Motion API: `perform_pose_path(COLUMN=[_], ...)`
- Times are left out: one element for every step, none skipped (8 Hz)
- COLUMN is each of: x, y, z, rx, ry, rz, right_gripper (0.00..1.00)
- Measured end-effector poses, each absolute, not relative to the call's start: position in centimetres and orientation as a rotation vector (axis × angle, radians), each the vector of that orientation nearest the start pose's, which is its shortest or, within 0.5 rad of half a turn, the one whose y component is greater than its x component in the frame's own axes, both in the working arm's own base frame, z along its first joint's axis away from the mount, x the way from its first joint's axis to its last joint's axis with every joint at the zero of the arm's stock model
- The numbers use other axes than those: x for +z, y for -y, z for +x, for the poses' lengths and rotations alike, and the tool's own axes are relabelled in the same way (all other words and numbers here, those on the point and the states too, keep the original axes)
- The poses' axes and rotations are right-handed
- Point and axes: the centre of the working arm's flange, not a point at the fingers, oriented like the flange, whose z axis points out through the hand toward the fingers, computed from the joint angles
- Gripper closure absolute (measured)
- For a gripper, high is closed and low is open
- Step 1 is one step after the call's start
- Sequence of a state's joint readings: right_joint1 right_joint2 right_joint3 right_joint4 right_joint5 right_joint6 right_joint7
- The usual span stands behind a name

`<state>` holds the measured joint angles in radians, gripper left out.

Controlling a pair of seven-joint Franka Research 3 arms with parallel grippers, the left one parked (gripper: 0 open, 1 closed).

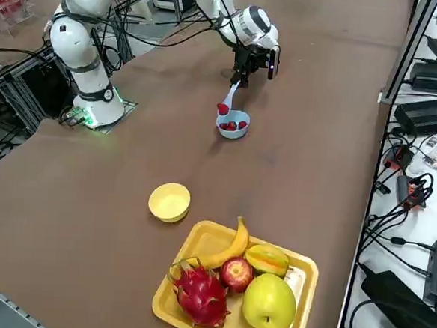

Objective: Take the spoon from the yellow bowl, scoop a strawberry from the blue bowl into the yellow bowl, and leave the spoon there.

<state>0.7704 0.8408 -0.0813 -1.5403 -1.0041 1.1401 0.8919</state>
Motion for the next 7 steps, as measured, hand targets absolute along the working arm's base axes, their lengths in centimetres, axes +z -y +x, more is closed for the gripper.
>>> perform_pose_path(x=[19.7, 20.1, 20.7, 21.4, 22.3, 22.8, 22.8], y=[-27.1, -24.5, -21.7, -18.7, -15.8, -13.0, -10.5], z=[53.6, 54.9, 56.1, 57.2, 58.0, 58.4, 58.5], rx=[-0.02, -0.04, -0.06, -0.092, -0.134, -0.171, -0.198], ry=[0.002, 0.03, 0.045, 0.039, 0.021, 0.007, -0.002], rz=[1.551, 1.538, 1.533, 1.549, 1.581, 1.619, 1.653], right_gripper=[0.89, 0.89, 0.89, 0.89, 0.89, 0.89, 0.89])
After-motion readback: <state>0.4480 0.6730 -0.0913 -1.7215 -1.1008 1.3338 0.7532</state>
